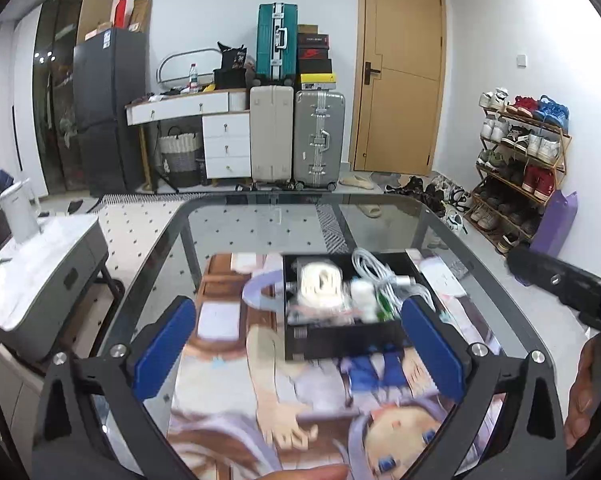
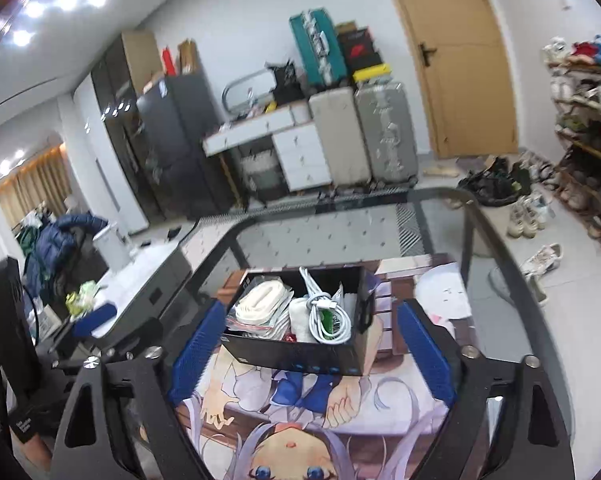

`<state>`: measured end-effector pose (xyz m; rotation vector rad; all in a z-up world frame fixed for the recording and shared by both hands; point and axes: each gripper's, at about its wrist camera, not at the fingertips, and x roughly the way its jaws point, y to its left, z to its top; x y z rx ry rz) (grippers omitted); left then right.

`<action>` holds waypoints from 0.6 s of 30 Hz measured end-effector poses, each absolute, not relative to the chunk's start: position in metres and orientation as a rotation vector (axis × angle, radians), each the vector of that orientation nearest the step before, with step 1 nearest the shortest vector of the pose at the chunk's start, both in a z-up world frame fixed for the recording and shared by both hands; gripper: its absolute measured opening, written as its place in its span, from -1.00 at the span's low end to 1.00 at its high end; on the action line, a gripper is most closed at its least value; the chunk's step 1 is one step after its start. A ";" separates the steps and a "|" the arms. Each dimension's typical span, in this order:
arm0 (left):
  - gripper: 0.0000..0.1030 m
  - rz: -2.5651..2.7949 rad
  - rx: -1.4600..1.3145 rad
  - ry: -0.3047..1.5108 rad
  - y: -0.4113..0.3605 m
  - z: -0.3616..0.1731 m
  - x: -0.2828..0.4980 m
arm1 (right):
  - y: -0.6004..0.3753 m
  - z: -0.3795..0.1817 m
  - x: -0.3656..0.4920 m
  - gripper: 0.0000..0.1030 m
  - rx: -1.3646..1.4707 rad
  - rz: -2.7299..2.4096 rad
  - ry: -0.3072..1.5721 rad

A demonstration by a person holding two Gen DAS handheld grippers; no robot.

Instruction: Organize soft objects

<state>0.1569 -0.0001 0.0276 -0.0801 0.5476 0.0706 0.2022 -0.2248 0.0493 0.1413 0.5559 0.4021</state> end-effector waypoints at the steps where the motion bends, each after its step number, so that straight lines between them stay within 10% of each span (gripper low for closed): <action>1: 1.00 0.057 -0.087 0.538 -0.001 0.026 0.146 | -0.227 0.050 0.191 0.95 0.142 0.378 0.531; 18: 1.00 0.059 -0.089 0.353 0.007 0.001 0.004 | -0.251 0.016 0.045 0.98 0.093 0.365 0.409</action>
